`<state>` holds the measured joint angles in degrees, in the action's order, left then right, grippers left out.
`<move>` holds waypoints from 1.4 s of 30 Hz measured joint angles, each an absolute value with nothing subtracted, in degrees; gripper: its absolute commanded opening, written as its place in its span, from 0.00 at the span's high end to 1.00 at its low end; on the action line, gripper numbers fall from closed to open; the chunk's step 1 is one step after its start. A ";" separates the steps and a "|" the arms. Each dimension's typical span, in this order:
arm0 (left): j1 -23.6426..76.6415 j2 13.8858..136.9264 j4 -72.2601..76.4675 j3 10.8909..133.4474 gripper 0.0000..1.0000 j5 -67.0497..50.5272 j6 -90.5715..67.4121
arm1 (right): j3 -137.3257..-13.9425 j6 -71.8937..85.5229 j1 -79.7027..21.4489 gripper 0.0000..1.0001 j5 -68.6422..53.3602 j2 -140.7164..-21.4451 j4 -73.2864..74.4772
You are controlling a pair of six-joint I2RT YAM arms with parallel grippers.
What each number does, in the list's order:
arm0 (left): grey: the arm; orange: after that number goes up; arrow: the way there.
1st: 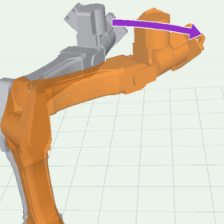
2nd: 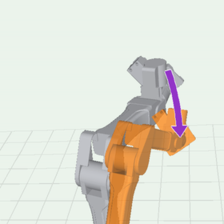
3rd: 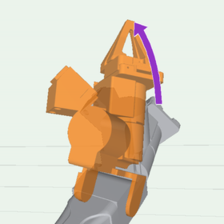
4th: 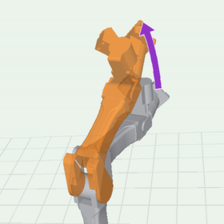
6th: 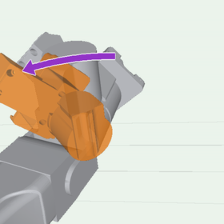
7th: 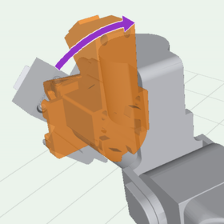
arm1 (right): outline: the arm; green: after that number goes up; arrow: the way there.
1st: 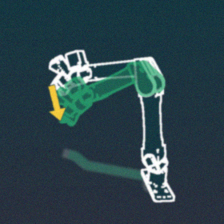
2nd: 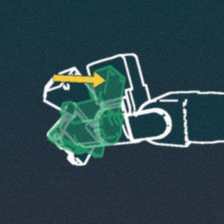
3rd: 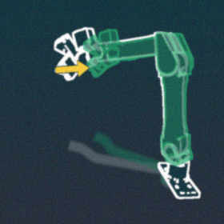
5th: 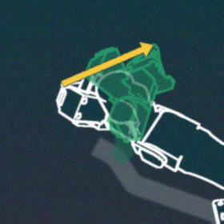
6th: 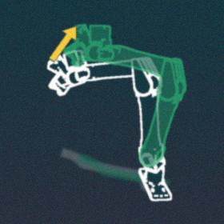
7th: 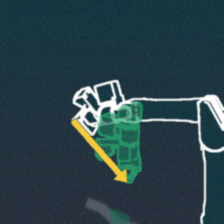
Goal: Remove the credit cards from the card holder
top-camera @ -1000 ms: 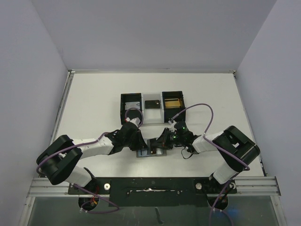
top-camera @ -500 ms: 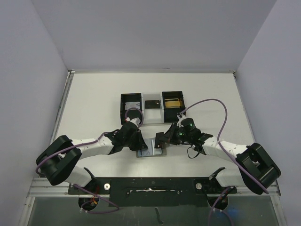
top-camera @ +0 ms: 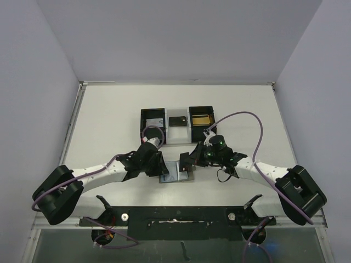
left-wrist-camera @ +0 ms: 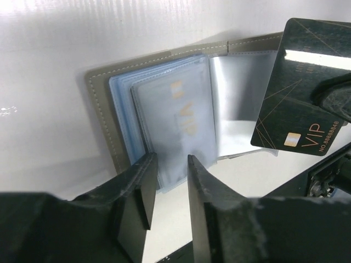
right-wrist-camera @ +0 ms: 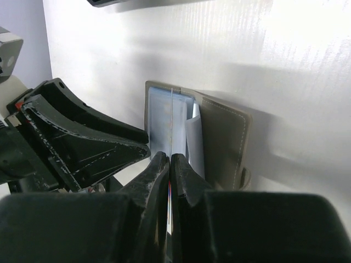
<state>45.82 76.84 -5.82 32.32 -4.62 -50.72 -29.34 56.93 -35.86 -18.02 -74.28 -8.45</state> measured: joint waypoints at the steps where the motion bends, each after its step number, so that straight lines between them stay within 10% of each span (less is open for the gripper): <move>1: 45.80 76.29 -6.39 32.32 0.65 -4.32 -50.54 | -29.58 56.82 -36.07 1.00 -18.00 -74.54 -8.32; 19: 33.45 63.00 -17.08 33.47 0.28 -3.20 -43.18 | -33.85 47.46 -38.63 1.00 -8.47 -67.44 -1.54; 31: 24.58 53.52 -23.53 39.46 0.24 0.97 -33.80 | -34.17 9.02 -44.84 1.00 6.24 -58.04 -8.51; 42: 23.62 53.63 -25.28 39.57 0.23 3.07 -27.18 | -47.18 -15.29 -40.45 1.00 4.67 -76.36 -9.74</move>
